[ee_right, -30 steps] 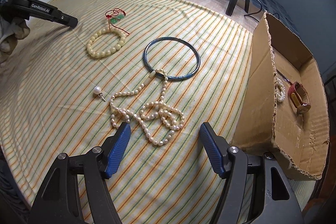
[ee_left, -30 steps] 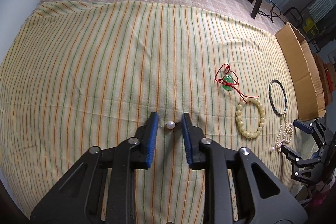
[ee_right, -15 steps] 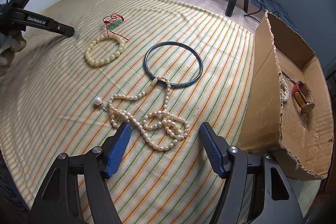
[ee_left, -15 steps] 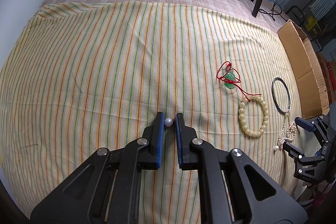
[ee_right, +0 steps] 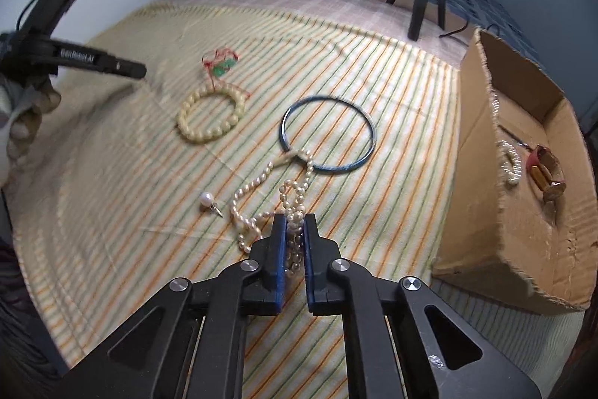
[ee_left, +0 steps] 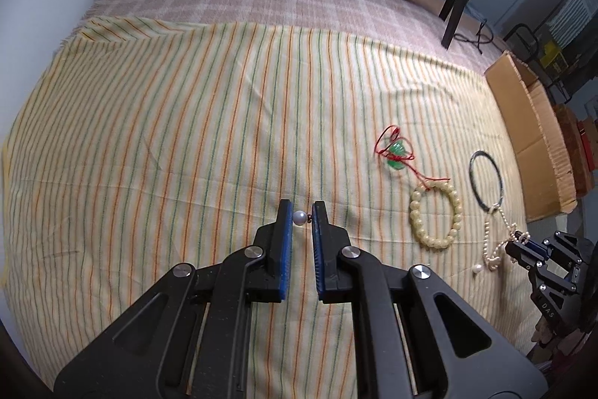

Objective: Organize jewelry
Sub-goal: 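Grasp the pearl stud earring with left tool while right tool grips the long pearl necklace, then lift and carry the earring and long pearl necklace in both tools over the box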

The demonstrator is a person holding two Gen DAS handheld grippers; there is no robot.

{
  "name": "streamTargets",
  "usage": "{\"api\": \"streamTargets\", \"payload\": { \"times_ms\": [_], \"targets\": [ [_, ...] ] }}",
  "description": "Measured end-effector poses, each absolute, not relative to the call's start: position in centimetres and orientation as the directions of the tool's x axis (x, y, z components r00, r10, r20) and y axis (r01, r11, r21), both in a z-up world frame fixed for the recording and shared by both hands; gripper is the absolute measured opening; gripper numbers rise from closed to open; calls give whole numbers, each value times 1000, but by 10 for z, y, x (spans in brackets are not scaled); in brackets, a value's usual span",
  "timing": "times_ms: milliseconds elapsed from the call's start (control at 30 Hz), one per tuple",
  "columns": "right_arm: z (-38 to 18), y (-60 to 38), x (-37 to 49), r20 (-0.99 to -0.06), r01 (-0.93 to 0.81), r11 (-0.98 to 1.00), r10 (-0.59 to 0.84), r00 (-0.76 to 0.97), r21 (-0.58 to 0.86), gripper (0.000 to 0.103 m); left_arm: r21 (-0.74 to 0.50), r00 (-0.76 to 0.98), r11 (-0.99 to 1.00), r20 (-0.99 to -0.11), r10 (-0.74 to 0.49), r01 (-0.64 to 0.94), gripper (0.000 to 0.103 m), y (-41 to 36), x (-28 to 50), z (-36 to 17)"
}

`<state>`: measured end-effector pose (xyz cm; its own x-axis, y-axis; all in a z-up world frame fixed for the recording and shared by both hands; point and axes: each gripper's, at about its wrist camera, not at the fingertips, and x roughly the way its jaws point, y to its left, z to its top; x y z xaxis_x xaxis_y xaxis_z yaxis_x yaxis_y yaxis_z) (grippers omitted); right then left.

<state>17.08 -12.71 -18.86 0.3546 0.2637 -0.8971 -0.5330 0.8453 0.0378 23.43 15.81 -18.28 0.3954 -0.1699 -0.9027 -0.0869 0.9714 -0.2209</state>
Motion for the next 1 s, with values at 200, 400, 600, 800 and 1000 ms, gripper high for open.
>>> {"api": "streamTargets", "payload": {
  "times_ms": [200,400,600,800,1000],
  "targets": [
    [-157,-133,169,-854,-515,856,298,426,42,7,-254,435,963,-879,-193,-87,8,157,229,-163],
    [-128,-134,160,-815,-517,854,337,472,53,7,-285,492,957,-842,-220,-59,8,149,219,-134],
    [-102,-140,156,-776,-513,856,363,516,59,7,-300,527,954,-813,-247,-16,8,133,212,-113],
    [-74,-155,157,-732,-488,869,383,564,78,7,-314,550,949,-785,-285,44,8,107,209,-93],
    [-52,-178,163,-694,-446,890,378,612,92,7,-337,557,937,-763,-330,94,8,78,214,-80]
  ]
}}
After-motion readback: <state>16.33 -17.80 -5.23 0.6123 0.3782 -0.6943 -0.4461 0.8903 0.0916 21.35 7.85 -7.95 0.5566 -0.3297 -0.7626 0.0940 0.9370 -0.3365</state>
